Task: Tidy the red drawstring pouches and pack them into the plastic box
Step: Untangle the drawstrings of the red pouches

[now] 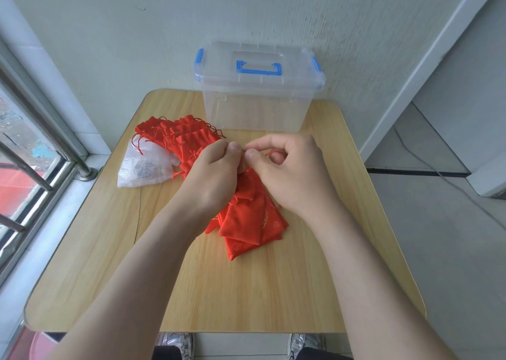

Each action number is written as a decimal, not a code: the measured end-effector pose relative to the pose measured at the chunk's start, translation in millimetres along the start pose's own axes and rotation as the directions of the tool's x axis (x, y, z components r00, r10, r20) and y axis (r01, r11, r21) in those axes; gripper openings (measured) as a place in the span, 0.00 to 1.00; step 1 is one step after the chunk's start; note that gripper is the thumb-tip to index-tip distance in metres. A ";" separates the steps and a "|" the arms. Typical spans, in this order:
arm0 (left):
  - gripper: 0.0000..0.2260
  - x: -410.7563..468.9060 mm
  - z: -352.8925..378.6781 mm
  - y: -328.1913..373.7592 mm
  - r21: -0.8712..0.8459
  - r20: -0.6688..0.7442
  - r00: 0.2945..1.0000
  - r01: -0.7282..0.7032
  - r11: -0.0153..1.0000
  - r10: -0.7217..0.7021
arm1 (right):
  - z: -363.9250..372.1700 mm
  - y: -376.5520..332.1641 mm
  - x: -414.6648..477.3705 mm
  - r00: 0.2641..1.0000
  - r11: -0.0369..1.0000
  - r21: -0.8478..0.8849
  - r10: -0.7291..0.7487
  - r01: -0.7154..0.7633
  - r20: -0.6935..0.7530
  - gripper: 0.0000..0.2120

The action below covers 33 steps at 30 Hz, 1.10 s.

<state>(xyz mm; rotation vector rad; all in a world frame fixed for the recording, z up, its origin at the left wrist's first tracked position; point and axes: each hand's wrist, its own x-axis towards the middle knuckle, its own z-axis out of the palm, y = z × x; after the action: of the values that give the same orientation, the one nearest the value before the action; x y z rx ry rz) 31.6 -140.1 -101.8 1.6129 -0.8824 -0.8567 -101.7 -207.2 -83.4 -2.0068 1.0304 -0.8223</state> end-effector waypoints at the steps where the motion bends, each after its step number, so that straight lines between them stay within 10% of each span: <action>1: 0.17 -0.6 1.0 -0.1 0.019 0.005 1.000 -0.015 1.000 0.015 | 0.0 0.6 0.2 1.000 1.000 -0.008 -0.012 0.012 0.003 0.05; 33: 0.12 -3.3 -7.4 -3.1 0.086 0.133 0.989 -0.082 0.993 0.070 | 5.4 10.8 2.0 0.998 0.994 -0.113 -0.001 -0.005 -0.056 0.09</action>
<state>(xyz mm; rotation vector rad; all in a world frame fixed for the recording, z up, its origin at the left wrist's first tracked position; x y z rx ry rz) 36.8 -133.3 -103.1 1.6050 -1.0818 -0.8857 -100.8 -211.7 -94.7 -2.0875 1.1335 -0.8402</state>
